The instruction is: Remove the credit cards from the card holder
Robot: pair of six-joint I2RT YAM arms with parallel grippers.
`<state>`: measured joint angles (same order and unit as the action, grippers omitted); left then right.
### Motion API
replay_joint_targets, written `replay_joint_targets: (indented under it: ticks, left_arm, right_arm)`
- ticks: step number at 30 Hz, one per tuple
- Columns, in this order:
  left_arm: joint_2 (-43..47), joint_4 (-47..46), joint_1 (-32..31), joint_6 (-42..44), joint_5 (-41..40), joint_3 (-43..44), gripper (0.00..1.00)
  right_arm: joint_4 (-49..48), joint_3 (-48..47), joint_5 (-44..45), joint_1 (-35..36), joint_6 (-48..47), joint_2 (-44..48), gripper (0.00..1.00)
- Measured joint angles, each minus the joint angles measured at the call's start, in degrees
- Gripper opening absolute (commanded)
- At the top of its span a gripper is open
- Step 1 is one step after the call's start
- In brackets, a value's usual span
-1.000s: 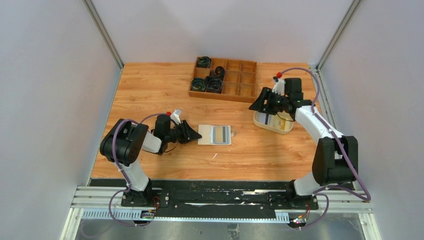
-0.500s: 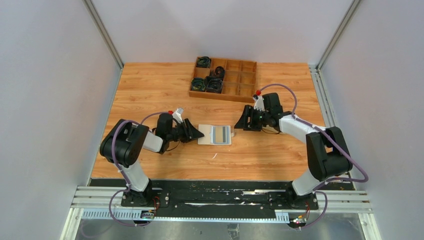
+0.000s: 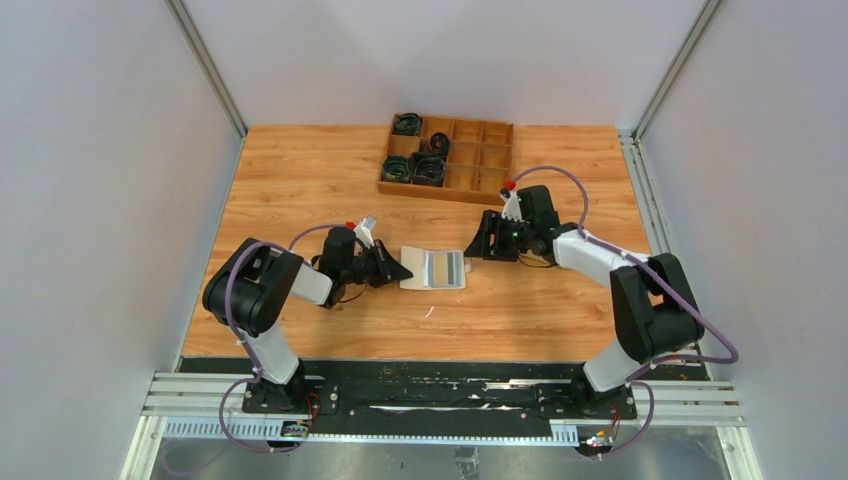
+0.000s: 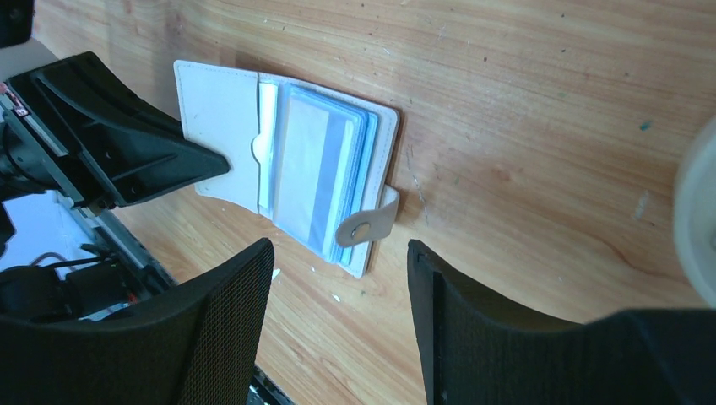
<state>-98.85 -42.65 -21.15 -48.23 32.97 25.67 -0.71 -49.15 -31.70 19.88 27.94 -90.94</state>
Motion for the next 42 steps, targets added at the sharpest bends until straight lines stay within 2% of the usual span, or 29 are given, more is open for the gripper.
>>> replay_joint_targets:
  ticks: [5,8,14,22,42]
  left_arm:
    - [0.0,0.0,0.0,0.0,-0.3,0.0,0.00]
    - [0.0,0.0,0.0,0.0,-0.8,0.0,0.00]
    - [0.0,0.0,-0.1,0.0,-1.9,-0.4,0.00]
    - [0.5,-1.0,-0.1,0.0,-2.7,-2.0,0.00]
    - [0.8,-1.0,-0.1,0.1,-2.8,-2.4,0.00]
  right_arm:
    - [6.5,-3.8,4.9,3.6,-2.3,5.9,0.62]
    - [6.8,-6.6,5.9,6.9,-2.3,7.3,0.63]
    - [6.5,-7.7,7.3,13.0,-0.4,1.5,0.63]
    - [9.4,-9.3,10.4,13.6,2.0,-6.0,0.63]
    - [11.0,-11.6,14.3,16.3,4.8,-9.2,0.62]
